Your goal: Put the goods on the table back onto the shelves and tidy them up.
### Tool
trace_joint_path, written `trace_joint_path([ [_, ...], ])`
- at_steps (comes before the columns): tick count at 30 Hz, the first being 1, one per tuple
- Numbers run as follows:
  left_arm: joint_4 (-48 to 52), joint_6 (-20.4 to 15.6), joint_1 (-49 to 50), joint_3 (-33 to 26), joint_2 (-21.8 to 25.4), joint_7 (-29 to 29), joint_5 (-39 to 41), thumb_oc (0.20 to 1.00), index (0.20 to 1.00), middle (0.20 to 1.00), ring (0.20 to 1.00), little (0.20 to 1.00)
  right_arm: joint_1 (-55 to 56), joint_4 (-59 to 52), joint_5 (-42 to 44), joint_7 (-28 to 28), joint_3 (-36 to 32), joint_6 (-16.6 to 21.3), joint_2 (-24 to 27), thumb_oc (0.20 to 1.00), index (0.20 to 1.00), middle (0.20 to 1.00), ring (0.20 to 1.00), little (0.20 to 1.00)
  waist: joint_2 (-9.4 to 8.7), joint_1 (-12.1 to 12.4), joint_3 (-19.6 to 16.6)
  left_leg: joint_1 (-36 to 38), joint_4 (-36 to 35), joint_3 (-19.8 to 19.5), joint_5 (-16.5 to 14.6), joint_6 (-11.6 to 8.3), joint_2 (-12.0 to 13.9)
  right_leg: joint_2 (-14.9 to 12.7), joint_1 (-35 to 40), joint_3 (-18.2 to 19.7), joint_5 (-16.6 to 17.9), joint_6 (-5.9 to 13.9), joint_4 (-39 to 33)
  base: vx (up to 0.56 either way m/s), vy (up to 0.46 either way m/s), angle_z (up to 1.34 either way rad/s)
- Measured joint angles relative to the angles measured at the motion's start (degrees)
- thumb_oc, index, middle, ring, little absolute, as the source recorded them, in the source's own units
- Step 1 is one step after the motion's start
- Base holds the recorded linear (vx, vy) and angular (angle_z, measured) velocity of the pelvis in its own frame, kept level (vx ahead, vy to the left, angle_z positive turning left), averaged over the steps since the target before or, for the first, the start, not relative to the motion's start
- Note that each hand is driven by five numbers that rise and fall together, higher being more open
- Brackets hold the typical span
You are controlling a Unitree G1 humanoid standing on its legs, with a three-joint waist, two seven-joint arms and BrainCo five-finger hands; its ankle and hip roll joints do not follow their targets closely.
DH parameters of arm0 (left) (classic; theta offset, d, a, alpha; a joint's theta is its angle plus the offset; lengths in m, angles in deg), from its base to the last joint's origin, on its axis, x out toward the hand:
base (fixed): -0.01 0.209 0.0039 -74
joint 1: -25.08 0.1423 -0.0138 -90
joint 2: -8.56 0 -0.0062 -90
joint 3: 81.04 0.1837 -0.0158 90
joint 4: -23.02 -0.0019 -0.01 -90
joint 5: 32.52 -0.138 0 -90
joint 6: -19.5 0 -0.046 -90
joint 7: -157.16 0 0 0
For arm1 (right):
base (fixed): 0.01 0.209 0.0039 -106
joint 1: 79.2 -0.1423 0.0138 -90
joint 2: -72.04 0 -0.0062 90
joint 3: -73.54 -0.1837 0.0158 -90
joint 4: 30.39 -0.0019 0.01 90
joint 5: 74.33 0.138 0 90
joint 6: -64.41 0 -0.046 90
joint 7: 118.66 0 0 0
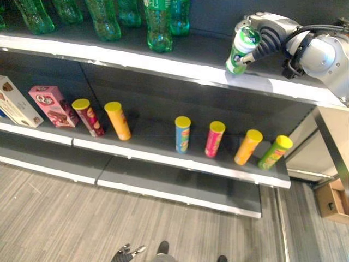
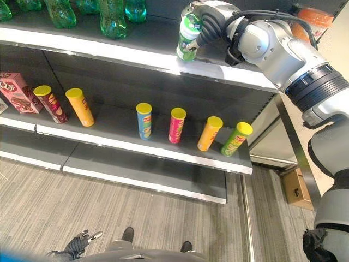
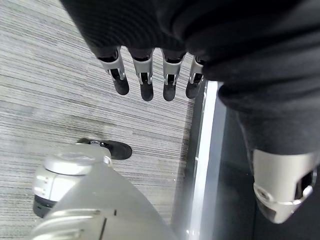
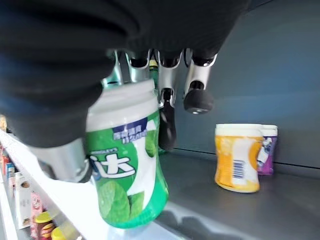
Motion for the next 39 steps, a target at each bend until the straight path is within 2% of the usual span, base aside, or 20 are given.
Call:
trace_joint_path([
  [6, 0.01, 0.00, 0.21, 0.03, -0.01, -0.13, -0.01, 1.000, 1.000, 1.000, 1.000, 1.000, 0.08, 3.71, -4.18, 0.00, 0.02, -1.61, -0.03, 0.200, 0.200, 0.200, 0.200, 0.200, 0.25, 0.06, 0.06, -0.40, 0.00, -0.77, 0.06, 0.04, -0.08, 0.03, 0.05, -0.69, -0.12, 0.04, 0.00, 0.01, -0.009, 0.06],
  [15, 0.01, 0.01, -0.12, 0.03, -0.01, -0.47, -0.01, 1.000, 1.000, 1.000, 1.000, 1.000, 0.08, 5.32, -4.21, -0.01, 0.01, -2.11, -0.22, 0.200, 0.200, 0.200, 0.200, 0.200, 1.45, 0.22, 0.05, -0.56, 0.00, -1.26, 0.07, 0.00, -0.10, 0.11, 0.15, -1.38, -0.21, 0.06, -0.01, 0.00, -0.007, 0.03],
  [39, -0.01, 0.04, -0.81, 0.02, 0.00, -0.47, 0.00, 1.000, 1.000, 1.000, 1.000, 1.000, 0.06, 3.11, -4.28, 0.03, -0.15, -2.16, -1.14, 0.200, 0.200, 0.200, 0.200, 0.200, 0.76, 1.46, 0.27, -1.47, 0.00, -2.97, 0.40, -0.24, -0.20, 0.19, 0.27, -3.04, -0.45, 0.15, -0.02, 0.00, -0.001, 0.03],
])
